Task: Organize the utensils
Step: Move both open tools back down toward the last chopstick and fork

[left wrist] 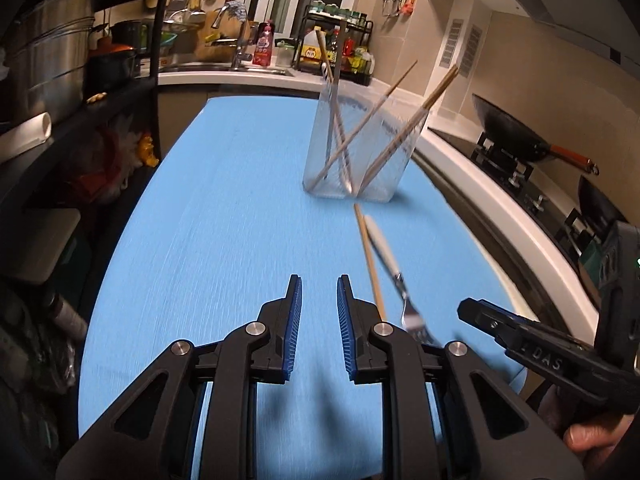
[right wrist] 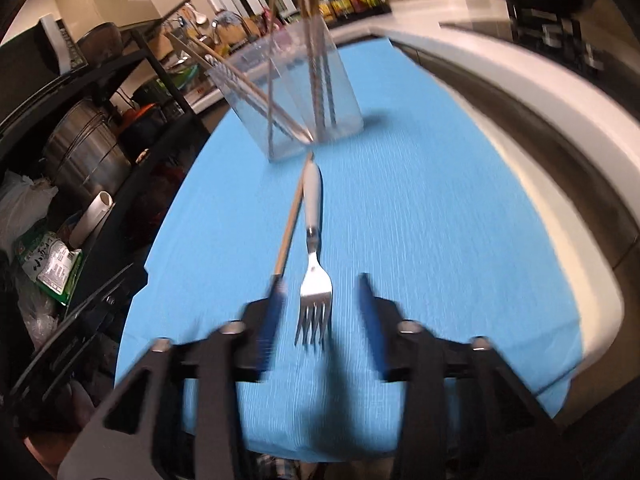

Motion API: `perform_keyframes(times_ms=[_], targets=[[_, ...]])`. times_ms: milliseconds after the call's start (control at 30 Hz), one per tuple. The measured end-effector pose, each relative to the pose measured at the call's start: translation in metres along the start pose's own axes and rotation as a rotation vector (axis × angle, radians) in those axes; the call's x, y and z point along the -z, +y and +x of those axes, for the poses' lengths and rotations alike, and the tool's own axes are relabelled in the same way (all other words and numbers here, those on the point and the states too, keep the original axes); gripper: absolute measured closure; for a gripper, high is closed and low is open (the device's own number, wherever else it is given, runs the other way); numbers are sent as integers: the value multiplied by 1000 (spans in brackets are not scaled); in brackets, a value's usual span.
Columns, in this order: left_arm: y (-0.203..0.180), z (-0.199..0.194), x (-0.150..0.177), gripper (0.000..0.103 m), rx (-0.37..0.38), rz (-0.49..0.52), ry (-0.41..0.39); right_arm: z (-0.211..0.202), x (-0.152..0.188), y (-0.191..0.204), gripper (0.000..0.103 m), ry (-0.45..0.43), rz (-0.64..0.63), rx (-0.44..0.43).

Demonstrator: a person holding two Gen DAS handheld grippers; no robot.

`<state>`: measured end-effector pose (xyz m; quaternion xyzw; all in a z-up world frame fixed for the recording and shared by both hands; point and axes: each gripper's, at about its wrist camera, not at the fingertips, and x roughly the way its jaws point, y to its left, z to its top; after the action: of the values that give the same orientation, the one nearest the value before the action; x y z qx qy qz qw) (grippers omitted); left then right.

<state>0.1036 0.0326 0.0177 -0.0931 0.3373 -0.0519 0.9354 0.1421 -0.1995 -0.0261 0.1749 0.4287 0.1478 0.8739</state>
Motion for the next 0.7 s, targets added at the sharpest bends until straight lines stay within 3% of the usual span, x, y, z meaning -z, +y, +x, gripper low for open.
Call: perform_keyframes(times_ms=[133, 233, 367, 433, 667, 700], targets=[[-1, 4, 7, 85, 8, 20, 12, 19, 7, -8, 52, 83, 79, -50], [0, 8, 6, 85, -9, 20, 13, 24, 10, -1, 63, 77, 33, -20], [1, 10, 5, 85, 23, -15, 27, 25, 14, 11, 72, 59, -63, 47], [-4, 11, 6, 85, 40, -6, 29, 26, 14, 13, 81, 52, -74, 67], [-20, 23, 17, 85, 68, 16, 58, 19, 10, 4, 85, 35, -51, 69], [-23, 26, 20, 85, 75, 28, 69, 16, 8, 1, 97, 22, -46, 81]])
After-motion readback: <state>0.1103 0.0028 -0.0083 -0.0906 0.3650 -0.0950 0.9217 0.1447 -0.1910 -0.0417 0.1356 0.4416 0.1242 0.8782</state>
